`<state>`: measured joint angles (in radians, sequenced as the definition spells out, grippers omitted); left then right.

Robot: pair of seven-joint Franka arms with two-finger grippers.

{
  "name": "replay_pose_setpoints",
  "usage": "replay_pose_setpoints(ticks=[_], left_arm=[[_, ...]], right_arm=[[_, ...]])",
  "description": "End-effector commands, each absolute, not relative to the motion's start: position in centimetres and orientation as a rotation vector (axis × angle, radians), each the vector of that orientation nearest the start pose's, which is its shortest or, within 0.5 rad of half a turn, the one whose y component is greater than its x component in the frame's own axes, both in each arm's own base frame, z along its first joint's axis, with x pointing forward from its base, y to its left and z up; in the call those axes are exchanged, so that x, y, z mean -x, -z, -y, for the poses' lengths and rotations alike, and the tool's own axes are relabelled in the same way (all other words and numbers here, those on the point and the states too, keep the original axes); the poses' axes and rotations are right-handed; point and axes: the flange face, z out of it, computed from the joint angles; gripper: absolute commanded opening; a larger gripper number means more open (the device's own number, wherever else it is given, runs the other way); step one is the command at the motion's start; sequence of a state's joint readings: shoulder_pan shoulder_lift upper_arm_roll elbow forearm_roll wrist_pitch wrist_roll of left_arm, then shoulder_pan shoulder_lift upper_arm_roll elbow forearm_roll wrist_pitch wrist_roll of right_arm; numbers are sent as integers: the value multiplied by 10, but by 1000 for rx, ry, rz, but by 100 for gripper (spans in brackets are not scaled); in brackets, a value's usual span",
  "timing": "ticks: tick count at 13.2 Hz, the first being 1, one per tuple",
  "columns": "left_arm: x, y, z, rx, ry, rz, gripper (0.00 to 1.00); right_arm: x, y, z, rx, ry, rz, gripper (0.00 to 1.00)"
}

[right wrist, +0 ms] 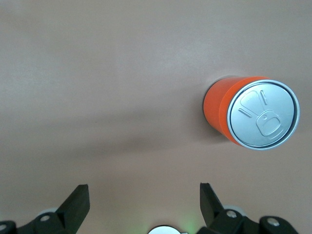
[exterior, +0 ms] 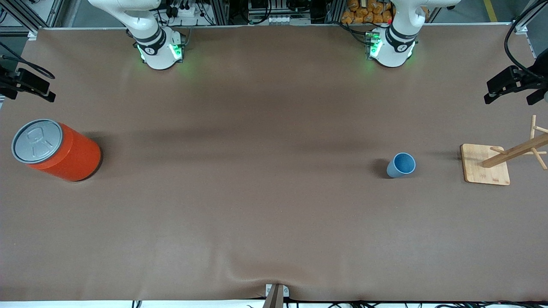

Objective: Flip cup

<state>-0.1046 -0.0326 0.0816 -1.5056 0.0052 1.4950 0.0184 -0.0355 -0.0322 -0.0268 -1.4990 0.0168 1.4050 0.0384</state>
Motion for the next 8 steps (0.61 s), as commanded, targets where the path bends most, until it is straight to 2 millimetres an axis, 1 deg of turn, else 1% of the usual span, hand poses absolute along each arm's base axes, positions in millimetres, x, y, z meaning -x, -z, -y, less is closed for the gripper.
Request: replay_pose_setpoints(ticks=[1,5,8], left_arm=[[-536,-667,11,3143,46,-43,100],[-536,-669,12,3145,53,14,100],[-536,-668,11,3143,50,-9,100]], right_arm=[[-526,-668,31,3116,-81,-180,100],[-526,-668,27,3116,-79,-165,100],[-527,-668,25,3118,-79,-161,100]])
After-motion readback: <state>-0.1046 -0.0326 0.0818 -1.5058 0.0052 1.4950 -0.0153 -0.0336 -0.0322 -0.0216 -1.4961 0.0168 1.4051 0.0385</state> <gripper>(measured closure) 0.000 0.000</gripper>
